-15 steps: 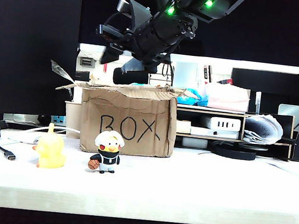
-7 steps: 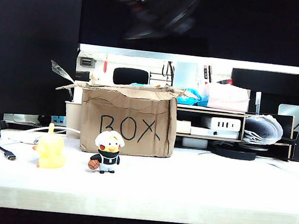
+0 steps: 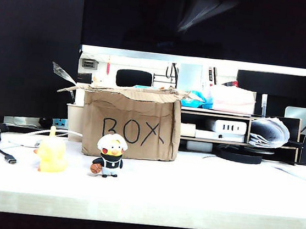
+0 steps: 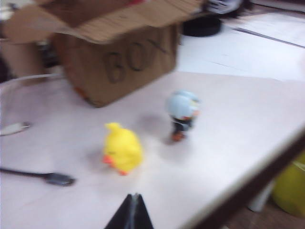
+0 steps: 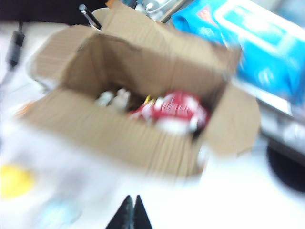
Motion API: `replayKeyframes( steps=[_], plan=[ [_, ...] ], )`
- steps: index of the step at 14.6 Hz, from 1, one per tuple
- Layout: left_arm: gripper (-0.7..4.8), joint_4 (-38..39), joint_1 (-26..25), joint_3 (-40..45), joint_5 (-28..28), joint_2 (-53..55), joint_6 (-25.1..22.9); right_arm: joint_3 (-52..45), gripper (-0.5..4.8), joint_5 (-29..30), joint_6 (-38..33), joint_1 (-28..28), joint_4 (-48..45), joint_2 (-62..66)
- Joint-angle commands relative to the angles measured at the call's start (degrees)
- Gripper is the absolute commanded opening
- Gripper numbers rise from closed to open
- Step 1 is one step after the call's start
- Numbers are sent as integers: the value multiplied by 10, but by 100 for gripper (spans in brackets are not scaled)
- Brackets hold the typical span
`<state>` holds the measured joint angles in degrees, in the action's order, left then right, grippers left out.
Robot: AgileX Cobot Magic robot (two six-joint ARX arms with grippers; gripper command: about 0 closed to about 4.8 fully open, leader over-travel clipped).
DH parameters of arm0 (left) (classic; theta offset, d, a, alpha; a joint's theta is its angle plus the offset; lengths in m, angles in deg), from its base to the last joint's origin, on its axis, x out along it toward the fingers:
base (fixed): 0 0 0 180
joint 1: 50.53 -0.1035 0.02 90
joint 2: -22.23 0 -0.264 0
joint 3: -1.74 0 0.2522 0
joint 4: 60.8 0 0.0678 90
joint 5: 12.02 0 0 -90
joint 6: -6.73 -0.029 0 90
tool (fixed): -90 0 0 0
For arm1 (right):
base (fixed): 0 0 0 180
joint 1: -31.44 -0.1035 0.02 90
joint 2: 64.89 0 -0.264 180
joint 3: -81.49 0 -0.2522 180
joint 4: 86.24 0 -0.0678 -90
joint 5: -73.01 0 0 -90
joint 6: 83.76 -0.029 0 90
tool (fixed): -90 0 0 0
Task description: Put the doll that is least similar in size compared to the others into the paper box.
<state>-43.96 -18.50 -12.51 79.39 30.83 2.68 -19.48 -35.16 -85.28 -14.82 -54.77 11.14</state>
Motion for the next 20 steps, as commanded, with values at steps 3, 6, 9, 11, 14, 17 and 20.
replayKeyframes(
  steps=[3, 6, 9, 11, 14, 17, 20],
  plan=[
    [-5, -4, -129, 0, 0, -56, 0, -181, -7, -143, -73, -135, -64, -152],
    [-5, -4, -153, -1, -3, -79, 0, -234, -7, -198, -116, -231, -76, -163],
    [-5, -2, -182, 0, -3, -79, 0, -279, -7, -318, -200, -353, -102, -163],
    [-5, -2, -219, 0, -2, -84, 0, -287, -6, -436, -199, -418, -113, -163],
    [-5, -1, -263, 0, -2, -84, 0, -287, -6, -464, -199, -435, -117, -163],
    [-5, -1, -267, 0, -2, -84, 0, -287, -5, -462, -199, -435, -116, -161],
    [-5, -1, -267, 0, -2, -84, 0, -287, -5, -462, -199, -435, -116, -161]
  ],
)
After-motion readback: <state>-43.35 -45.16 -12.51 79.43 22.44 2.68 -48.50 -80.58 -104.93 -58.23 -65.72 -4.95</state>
